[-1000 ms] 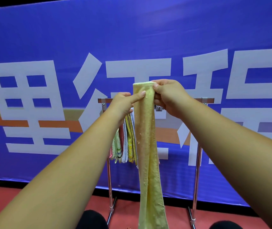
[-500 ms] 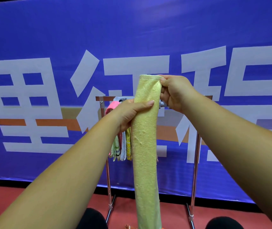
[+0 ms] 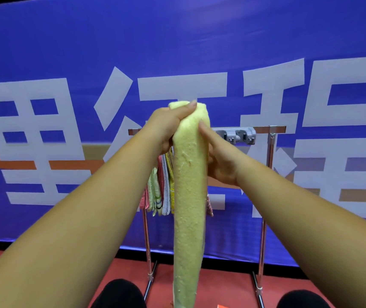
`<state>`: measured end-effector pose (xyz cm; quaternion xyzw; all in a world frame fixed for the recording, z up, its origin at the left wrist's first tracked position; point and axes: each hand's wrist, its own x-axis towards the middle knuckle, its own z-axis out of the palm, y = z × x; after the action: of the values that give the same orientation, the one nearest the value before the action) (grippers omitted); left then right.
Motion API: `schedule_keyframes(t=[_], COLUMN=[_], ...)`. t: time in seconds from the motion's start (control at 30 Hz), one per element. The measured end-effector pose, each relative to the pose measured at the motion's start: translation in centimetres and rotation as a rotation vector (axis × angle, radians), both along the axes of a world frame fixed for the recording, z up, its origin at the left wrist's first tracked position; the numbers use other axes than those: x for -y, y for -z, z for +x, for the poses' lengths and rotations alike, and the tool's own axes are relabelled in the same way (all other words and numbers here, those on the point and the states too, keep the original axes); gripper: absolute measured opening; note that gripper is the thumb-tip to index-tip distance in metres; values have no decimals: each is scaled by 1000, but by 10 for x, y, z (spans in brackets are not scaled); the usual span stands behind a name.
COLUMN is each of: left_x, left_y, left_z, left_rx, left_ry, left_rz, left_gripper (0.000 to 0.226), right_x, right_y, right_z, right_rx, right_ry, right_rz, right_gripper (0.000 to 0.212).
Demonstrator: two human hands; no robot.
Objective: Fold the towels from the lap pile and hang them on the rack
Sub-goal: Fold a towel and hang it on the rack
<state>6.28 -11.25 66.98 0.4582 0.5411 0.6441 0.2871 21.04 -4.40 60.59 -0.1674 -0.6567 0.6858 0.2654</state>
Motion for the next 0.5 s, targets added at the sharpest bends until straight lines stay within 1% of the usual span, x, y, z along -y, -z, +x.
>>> schedule_keyframes(t=[0.07,0.1,0.23,0.37,0.5], left_x=[-3,-5,-8,-10,-12], left_y=[-8,-11,-21,-21,0], left_z=[-6,-9,-18,-29,-28], left_rx=[29,52,196,373,453], left_ry=[-36,-47,-50,-42,0], left_rz=[-17,-24,-40,-19,-20], left_gripper=[59,59,39,37,24], right_x=[2,1,-6,-5,-3], right_y=[6,8,18,22,18], right_z=[-1,-2,-1,0,0], right_rx=[12,9,-1,-20,-37], right_ry=[11,13,-8,-9,15], right_rz=[29,34,60,38,29], right_gripper=[50,47,41,38,38])
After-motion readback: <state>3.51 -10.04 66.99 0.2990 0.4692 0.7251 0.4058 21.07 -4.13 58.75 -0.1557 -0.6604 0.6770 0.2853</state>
